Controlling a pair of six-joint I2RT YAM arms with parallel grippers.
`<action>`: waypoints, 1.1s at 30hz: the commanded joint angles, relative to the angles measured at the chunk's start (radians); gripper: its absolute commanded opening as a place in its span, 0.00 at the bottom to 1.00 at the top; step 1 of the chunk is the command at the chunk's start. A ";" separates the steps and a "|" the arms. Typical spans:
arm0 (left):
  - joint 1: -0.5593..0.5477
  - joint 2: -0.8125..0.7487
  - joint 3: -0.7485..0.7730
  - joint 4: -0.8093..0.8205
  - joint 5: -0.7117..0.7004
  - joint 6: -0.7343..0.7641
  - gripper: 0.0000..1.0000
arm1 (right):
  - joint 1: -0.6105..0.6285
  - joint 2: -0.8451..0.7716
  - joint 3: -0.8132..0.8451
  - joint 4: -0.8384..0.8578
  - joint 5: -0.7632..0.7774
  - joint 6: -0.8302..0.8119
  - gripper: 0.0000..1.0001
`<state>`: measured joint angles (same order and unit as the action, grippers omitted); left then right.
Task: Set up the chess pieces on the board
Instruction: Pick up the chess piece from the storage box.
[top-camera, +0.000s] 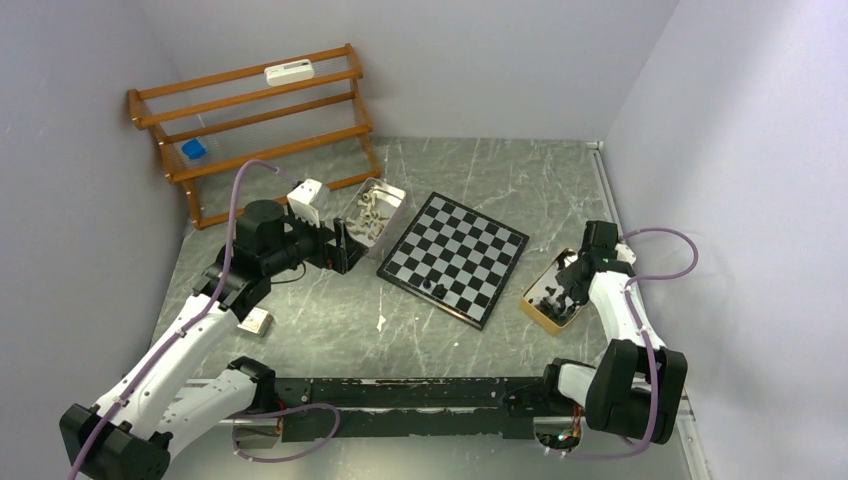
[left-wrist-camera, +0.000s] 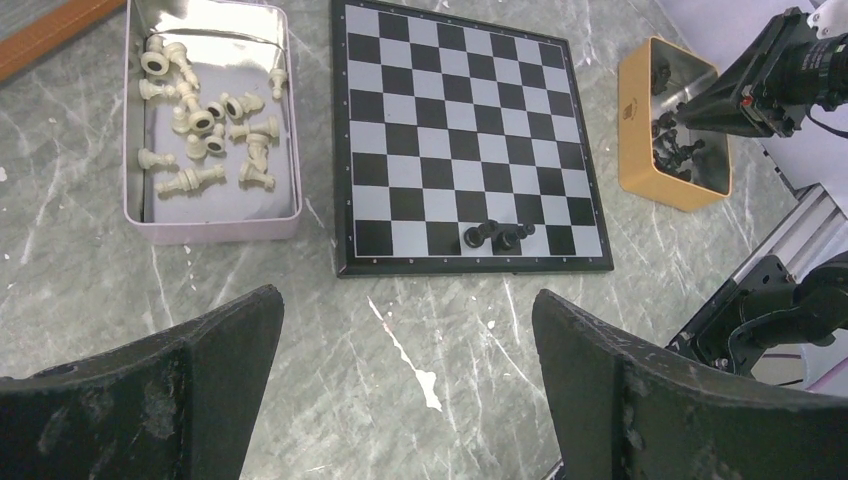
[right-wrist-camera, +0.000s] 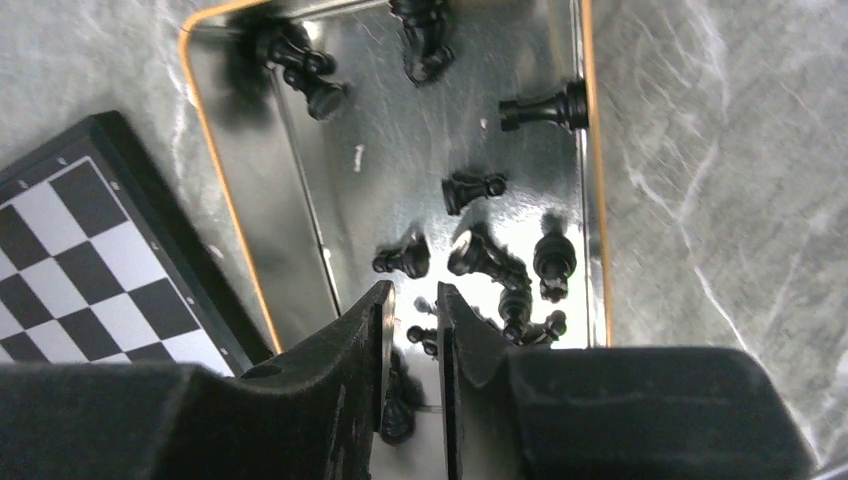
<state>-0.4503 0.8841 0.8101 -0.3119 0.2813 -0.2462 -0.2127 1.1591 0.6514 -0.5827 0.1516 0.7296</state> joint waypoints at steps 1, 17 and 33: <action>-0.011 -0.010 0.005 0.006 0.005 0.011 1.00 | -0.011 -0.007 -0.025 0.082 -0.009 -0.003 0.26; -0.011 0.003 0.001 0.010 0.015 0.008 0.99 | -0.013 0.046 -0.091 0.186 -0.038 0.011 0.28; -0.011 0.009 0.001 0.007 0.014 0.012 1.00 | -0.013 0.071 -0.127 0.243 -0.066 0.022 0.23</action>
<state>-0.4541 0.8909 0.8101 -0.3119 0.2832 -0.2462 -0.2157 1.2396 0.5411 -0.3523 0.0856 0.7395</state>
